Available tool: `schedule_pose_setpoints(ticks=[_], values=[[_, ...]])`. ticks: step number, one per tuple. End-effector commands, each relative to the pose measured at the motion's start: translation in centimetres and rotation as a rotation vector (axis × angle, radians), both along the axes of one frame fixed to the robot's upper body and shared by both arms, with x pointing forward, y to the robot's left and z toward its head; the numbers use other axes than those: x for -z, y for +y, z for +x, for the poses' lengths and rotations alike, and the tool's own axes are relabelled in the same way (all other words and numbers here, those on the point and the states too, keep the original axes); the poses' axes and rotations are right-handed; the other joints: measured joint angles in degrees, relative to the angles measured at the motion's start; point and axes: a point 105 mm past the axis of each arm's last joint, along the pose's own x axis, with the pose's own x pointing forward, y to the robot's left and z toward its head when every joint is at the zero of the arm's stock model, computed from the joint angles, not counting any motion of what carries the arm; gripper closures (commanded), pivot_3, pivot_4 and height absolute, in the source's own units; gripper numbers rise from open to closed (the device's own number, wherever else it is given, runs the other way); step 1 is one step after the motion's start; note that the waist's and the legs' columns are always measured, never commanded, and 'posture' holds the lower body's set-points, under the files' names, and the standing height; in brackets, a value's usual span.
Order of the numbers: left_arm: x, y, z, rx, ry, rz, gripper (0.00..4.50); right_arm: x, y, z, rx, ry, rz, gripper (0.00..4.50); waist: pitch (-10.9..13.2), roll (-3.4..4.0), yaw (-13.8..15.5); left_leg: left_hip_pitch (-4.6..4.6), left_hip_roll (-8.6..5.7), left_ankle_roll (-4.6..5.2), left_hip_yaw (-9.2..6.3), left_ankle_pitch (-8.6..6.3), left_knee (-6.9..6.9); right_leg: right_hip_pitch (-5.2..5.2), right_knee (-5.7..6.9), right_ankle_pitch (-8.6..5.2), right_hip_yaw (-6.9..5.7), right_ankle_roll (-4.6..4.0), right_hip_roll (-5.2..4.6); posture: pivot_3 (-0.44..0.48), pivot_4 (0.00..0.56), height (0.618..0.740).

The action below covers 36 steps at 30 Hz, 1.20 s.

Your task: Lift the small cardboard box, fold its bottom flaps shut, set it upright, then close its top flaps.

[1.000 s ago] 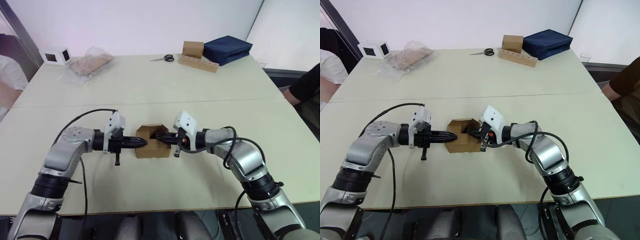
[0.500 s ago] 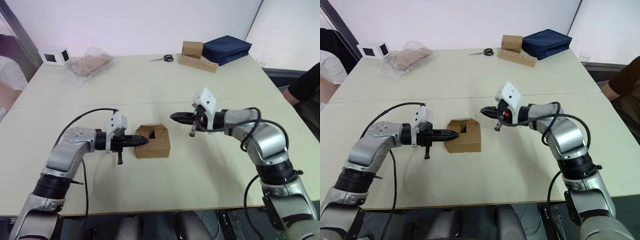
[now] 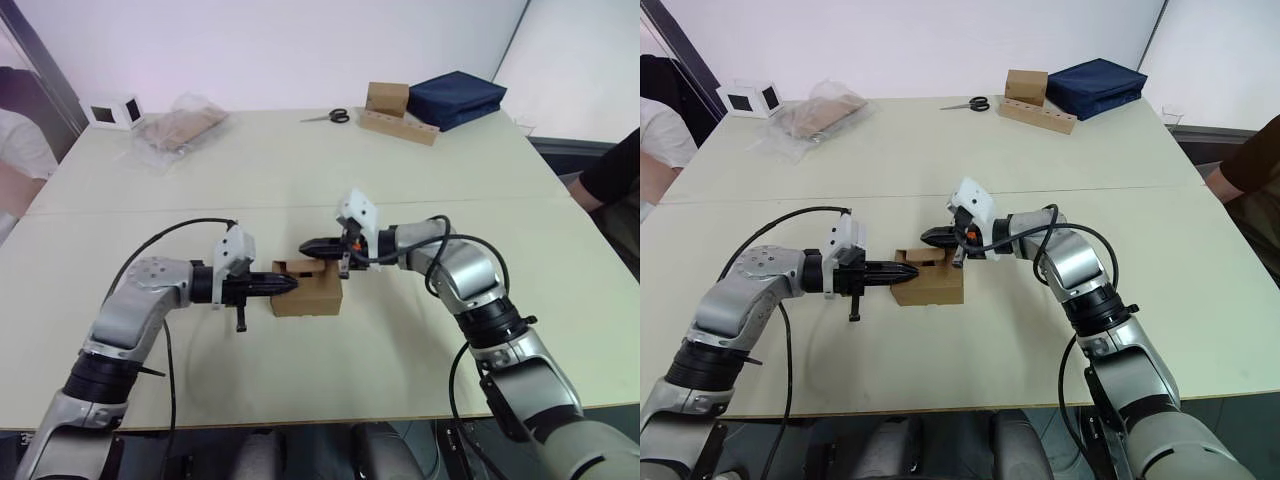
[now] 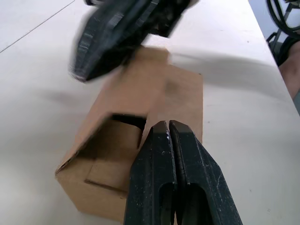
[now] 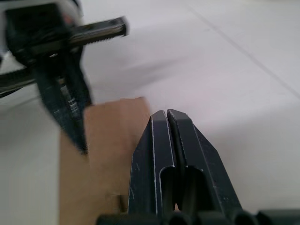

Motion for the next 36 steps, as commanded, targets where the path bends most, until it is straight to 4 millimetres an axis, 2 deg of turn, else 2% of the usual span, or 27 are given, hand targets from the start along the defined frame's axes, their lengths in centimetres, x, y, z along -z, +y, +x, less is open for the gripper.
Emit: schedule_pose_setpoints(ticks=[1,8,12,15,20,29,36], values=[[-0.5,0.4,-0.3,-0.008,-0.019,0.007,4.47,0.3,0.5,-1.1,-0.047,-0.009,-0.012,4.5,0.0,0.0,0.0,0.0,0.0,0.0,0.0,0.0,0.0,0.0,0.0,0.0,0.0,0.0,0.0,0.0,0.15,0.74],[-1.4,2.0,-0.7,-0.016,-0.02,0.03,4.47,2.2,0.4,-1.2,-0.038,0.001,-0.053,4.5,0.0,0.0,0.0,0.01,0.01,0.0,0.0,0.0,0.0,0.0,0.0,0.0,0.0,0.0,0.02,0.0,0.15,0.74],[-3.0,3.5,-0.3,-0.036,-0.031,0.026,4.47,2.3,0.3,-1.0,-0.027,-0.007,-0.053,4.5,0.0,0.0,0.0,0.01,0.01,0.0,0.0,0.0,0.0,0.01,0.0,0.0,0.0,0.0,0.01,0.0,0.15,0.74],[-3.8,3.6,0.3,-0.042,-0.042,0.001,4.47,2.1,0.3,-1.1,-0.025,-0.014,-0.048,4.5,0.0,0.0,0.0,0.02,0.01,0.0,-0.01,0.0,0.0,0.0,0.01,0.0,-0.01,0.0,0.02,0.0,0.15,0.74],[-4.6,1.7,2.5,-0.044,-0.073,-0.054,4.47,1.4,0.3,-1.5,-0.02,-0.038,-0.038,4.5,0.0,-0.01,0.1,0.02,-0.02,0.0,-0.01,0.0,0.01,0.05,-0.01,0.0,-0.03,0.0,0.0,0.0,0.15,0.74],[-1.7,-1.9,4.6,0.026,-0.063,-0.015,4.47,0.1,0.1,-2.9,-0.013,-0.068,-0.026,4.5,0.0,0.0,0.0,0.01,-0.01,0.0,0.0,0.0,0.0,0.0,0.0,0.0,-0.01,0.0,0.02,0.0,0.15,0.74],[-0.8,-2.7,5.1,0.065,-0.068,0.008,4.47,-0.9,0.3,-4.4,-0.021,-0.069,-0.017,4.5,0.0,-0.01,0.0,-0.01,-0.02,0.0,-0.01,0.0,0.01,0.0,-0.01,0.0,-0.01,0.0,0.0,0.0,0.15,0.74]])
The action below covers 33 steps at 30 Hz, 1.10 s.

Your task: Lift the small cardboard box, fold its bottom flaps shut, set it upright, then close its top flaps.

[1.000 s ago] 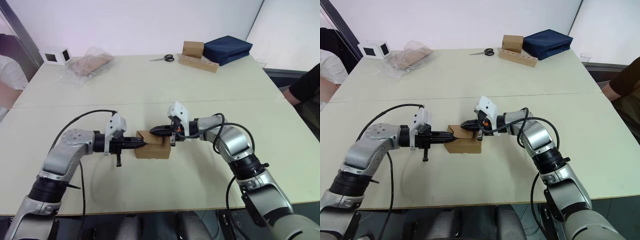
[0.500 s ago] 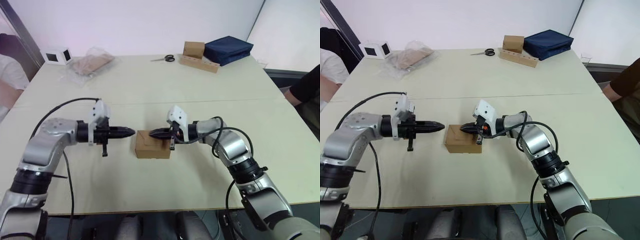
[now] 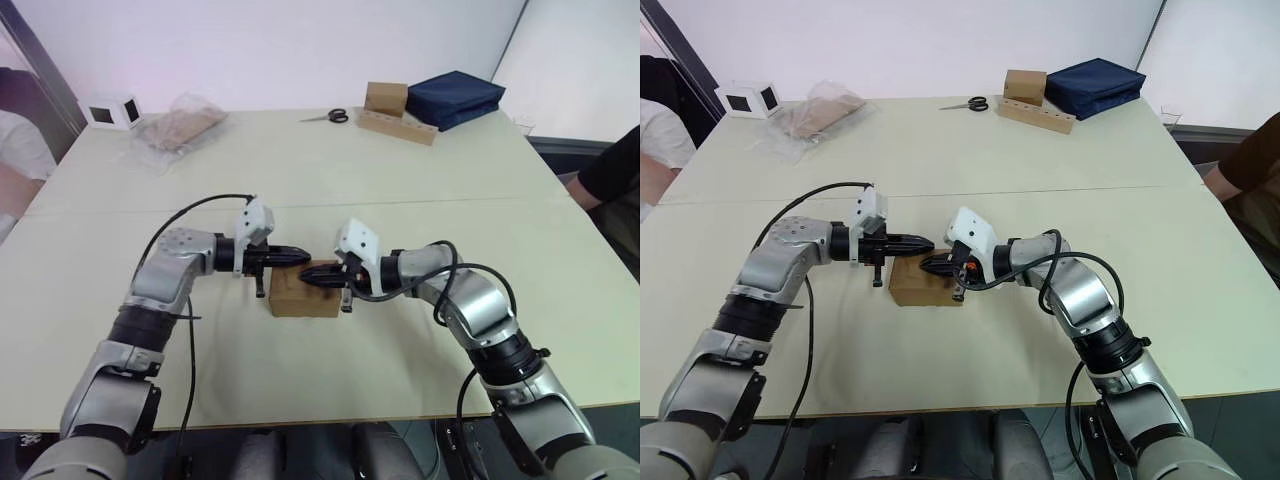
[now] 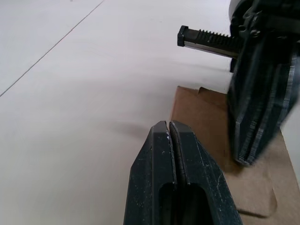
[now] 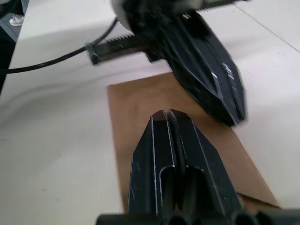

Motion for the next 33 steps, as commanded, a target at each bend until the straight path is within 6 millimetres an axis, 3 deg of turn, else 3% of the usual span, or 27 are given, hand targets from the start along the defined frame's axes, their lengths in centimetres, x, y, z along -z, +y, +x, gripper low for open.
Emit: schedule_pose_setpoints(ticks=[1,12,33], values=[[0.0,0.0,0.3,0.01,-0.017,0.013,4.47,-1.5,0.1,-1.2,-0.023,-0.028,0.03,4.5,0.0,0.0,0.0,0.0,0.0,0.0,0.0,0.0,0.0,0.0,0.0,0.0,0.0,0.0,0.0,0.0,0.15,0.74],[-0.5,-0.9,1.0,0.02,-0.034,0.003,4.47,-0.1,0.0,-1.8,-0.01,-0.003,-0.025,4.5,0.0,0.0,0.0,0.0,0.0,0.0,-0.01,0.0,0.01,0.02,0.0,0.0,-0.01,0.0,0.0,0.0,0.15,0.74],[-0.8,-1.3,0.4,0.065,-0.01,-0.012,4.47,0.9,0.1,0.8,0.088,-0.06,-0.09,4.5,0.0,-0.01,0.0,0.01,0.0,0.0,-0.02,0.0,0.01,0.02,0.0,0.0,-0.01,0.0,0.0,0.0,0.15,0.74]])
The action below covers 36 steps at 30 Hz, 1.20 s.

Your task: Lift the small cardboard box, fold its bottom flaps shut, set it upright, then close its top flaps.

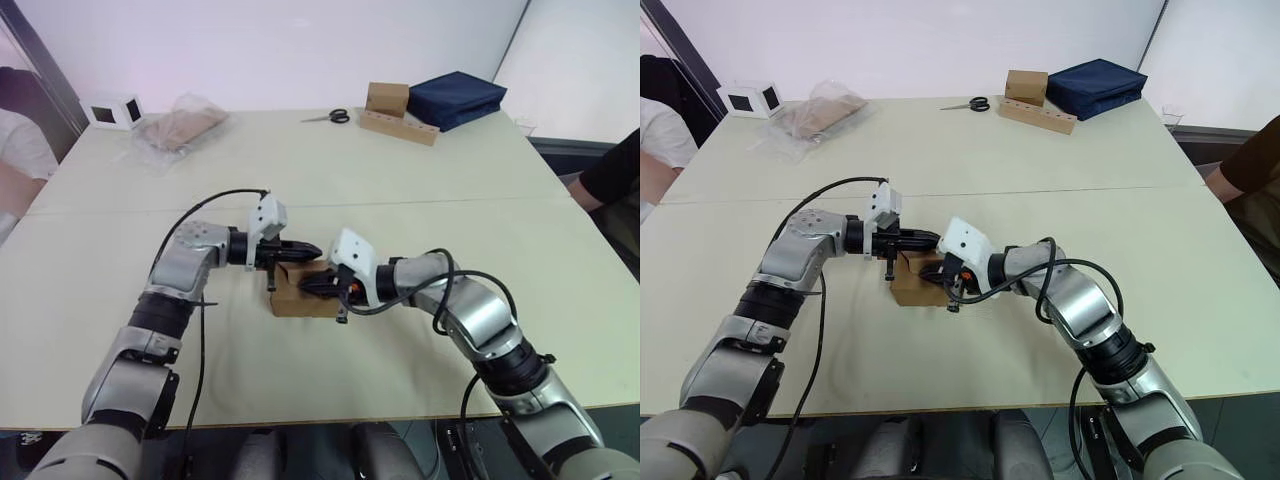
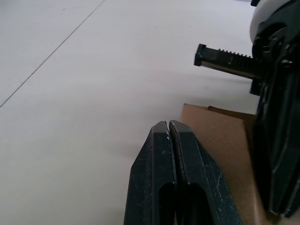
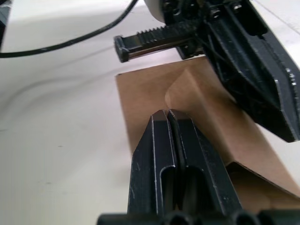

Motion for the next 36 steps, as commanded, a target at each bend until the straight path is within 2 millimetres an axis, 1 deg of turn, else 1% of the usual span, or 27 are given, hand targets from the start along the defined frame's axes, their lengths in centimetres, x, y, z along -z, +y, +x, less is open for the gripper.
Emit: schedule_pose_setpoints(ticks=[1,6,11,13,15,18,22,26,29,33,36], values=[[-0.6,-0.2,-0.5,0.037,-0.02,-0.003,4.47,0.0,0.0,0.6,0.021,-0.018,-0.01,4.5,0.0,0.0,0.0,0.0,0.0,0.0,0.0,0.0,0.0,0.0,0.0,0.0,0.0,0.0,0.0,0.0,0.15,0.74],[-1.2,-0.2,-1.0,0.061,-0.047,-0.002,4.47,0.1,-0.2,0.5,0.02,-0.012,-0.011,4.5,0.0,0.0,0.0,0.0,0.0,0.0,0.0,0.0,0.0,0.0,0.0,0.0,0.0,0.0,0.0,0.0,0.15,0.74],[-1.3,0.8,-1.3,0.056,-0.072,0.02,4.47,-0.2,-0.4,0.3,0.013,-0.006,0.0,4.5,0.0,0.0,0.0,0.0,0.0,0.0,-0.01,0.0,0.0,0.0,0.0,0.0,0.0,0.0,0.0,0.0,0.15,0.74],[-1.3,1.5,-1.7,0.057,-0.078,0.036,4.47,-0.5,-0.6,0.3,0.011,-0.003,0.006,4.5,0.0,0.0,0.0,0.0,0.0,0.0,0.0,0.0,0.0,0.0,0.0,0.0,0.0,0.0,0.0,0.0,0.15,0.74],[-1.1,2.0,-1.9,0.055,-0.081,0.058,4.47,-0.9,-0.8,0.2,0.004,0.005,0.019,4.5,0.0,0.0,0.0,0.0,0.0,0.0,-0.01,0.0,0.0,0.0,0.0,0.0,0.0,0.0,0.0,0.0,0.15,0.74],[-0.6,2.4,-2.0,0.042,-0.082,0.077,4.47,-1.5,-1.0,-0.1,-0.01,0.007,0.039,4.5,0.0,0.0,0.1,0.0,0.0,0.0,-0.01,0.0,-0.01,0.0,0.0,0.0,0.0,0.0,0.0,0.0,0.15,0.74],[0.0,2.2,-2.3,0.037,-0.077,0.078,4.47,-3.5,-1.6,-0.3,-0.012,0.019,0.118,4.5,0.0,0.0,0.2,-0.01,0.0,0.0,-0.01,0.0,0.0,0.01,-0.01,0.0,0.0,0.0,-0.02,0.0,0.15,0.74],[0.2,2.0,-2.3,0.03,-0.081,0.081,4.47,-4.6,-2.2,0.1,0.022,0.008,0.152,4.5,0.0,0.0,0.0,0.0,0.0,0.0,-0.01,0.0,0.0,0.01,-0.01,0.0,0.0,0.0,-0.01,0.0,0.15,0.74],[-0.3,1.9,-2.1,0.015,-0.085,0.059,4.47,-4.8,-2.5,0.5,0.04,-0.008,0.151,4.5,0.0,0.0,0.0,0.0,0.0,0.0,-0.01,0.0,0.0,0.0,-0.01,0.0,0.0,0.0,-0.01,0.0,0.15,0.74],[-2.0,1.7,-2.0,-0.003,-0.093,-0.008,4.47,-5.0,-2.0,0.5,0.031,-0.019,0.149,4.5,0.0,0.0,0.0,-0.01,0.0,0.0,0.0,0.0,-0.01,0.0,-0.01,0.0,0.0,0.0,0.0,0.0,0.15,0.74],[-3.3,1.8,-2.4,-0.009,-0.092,-0.047,4.47,-4.8,-1.8,0.5,0.025,-0.026,0.135,4.5,0.0,0.0,0.0,-0.01,0.0,0.0,0.0,0.0,-0.01,-0.01,0.0,0.0,0.0,0.0,0.0,0.0,0.15,0.74]])
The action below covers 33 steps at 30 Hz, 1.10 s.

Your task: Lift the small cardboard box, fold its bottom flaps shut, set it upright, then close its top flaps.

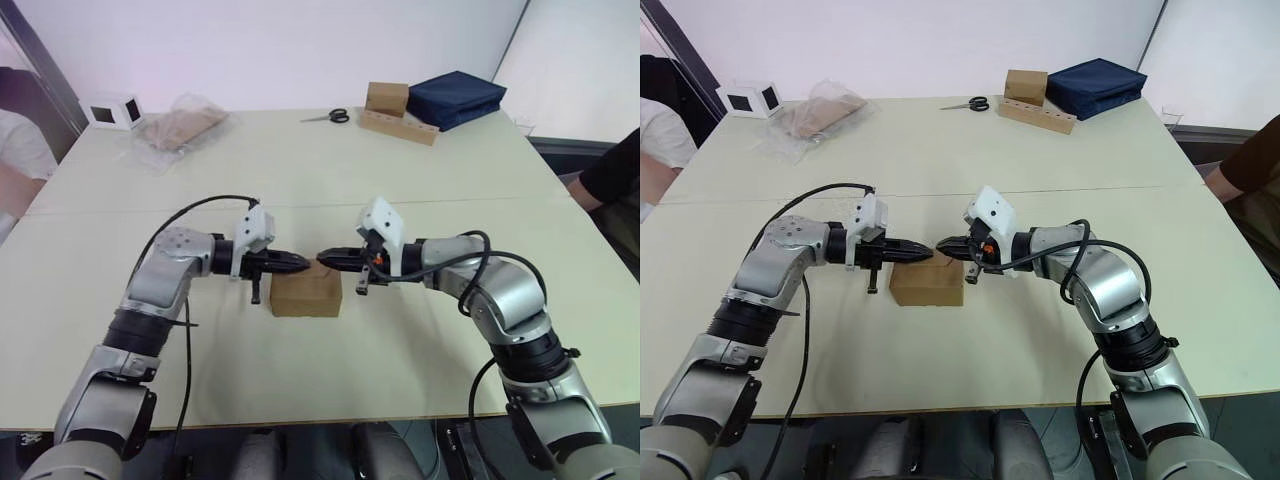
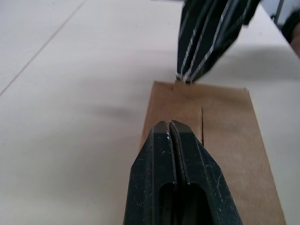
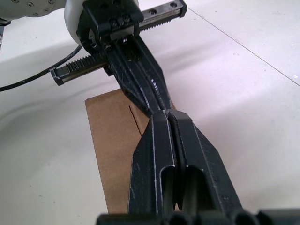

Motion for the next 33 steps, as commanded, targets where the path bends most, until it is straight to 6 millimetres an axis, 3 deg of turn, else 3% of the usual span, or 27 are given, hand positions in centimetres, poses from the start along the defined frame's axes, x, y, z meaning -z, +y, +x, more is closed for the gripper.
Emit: schedule_pose_setpoints(ticks=[1,6,13,18,20,26,29,33], values=[[-3.0,0.1,-0.7,-0.001,-0.051,-0.078,4.47,-1.1,0.7,-0.2,-0.031,-0.064,0.006,4.5,0.0,0.0,0.0,0.0,0.0,0.0,0.0,0.0,0.0,-0.01,0.0,0.0,0.0,0.0,0.0,0.0,0.15,0.74],[-2.6,0.7,-1.4,-0.026,-0.031,-0.07,4.47,0.0,0.9,-0.1,-0.032,-0.031,-0.001,4.5,0.0,0.0,-0.1,0.0,0.01,0.0,0.0,0.0,-0.01,-0.01,0.0,0.0,0.01,0.0,0.0,0.0,0.15,0.74],[1.6,1.3,-2.1,-0.077,0.031,0.027,4.47,3.2,0.6,0.2,-0.018,0.031,-0.057,4.5,0.0,0.0,0.1,0.0,0.01,0.0,0.01,0.0,-0.01,0.0,-0.01,0.0,0.01,0.0,0.0,0.0,0.15,0.74],[2.4,1.4,-1.8,-0.103,0.031,0.054,4.47,4.7,0.2,0.3,-0.009,0.032,-0.119,4.5,0.0,0.0,0.0,0.04,0.01,0.0,0.01,0.0,0.0,0.04,-0.01,0.0,0.0,0.0,0.0,0.0,0.15,0.74],[2.4,1.5,-1.7,-0.108,0.025,0.058,4.47,4.2,0.3,0.3,-0.015,0.024,-0.11,4.5,0.0,0.01,0.0,0.04,0.01,0.0,0.01,0.0,-0.01,0.04,-0.01,0.0,0.0,0.0,0.0,0.0,0.15,0.74],[0.4,1.2,-1.8,-0.107,0.0,0.001,4.47,1.6,0.2,0.0,-0.022,-0.017,-0.049,4.5,0.0,0.0,0.1,0.04,0.01,0.0,0.0,0.0,-0.01,0.05,-0.01,0.0,0.0,0.0,0.0,0.0,0.15,0.74],[-2.8,1.1,-2.0,-0.115,-0.037,-0.097,4.47,-1.3,-0.3,-0.7,-0.027,-0.05,0.021,4.5,0.0,0.0,0.1,0.02,0.01,0.0,0.0,0.0,0.0,0.03,-0.01,0.0,0.0,0.0,0.0,0.0,0.15,0.74],[-5.8,1.9,-3.4,-0.111,-0.045,-0.161,4.47,-2.9,-1.7,-1.9,-0.027,-0.06,0.04,4.5,0.0,-0.01,0.1,-0.03,0.02,0.0,-0.01,0.0,-0.01,0.0,-0.02,0.0,0.0,0.0,-0.01,0.0,0.15,0.74]])
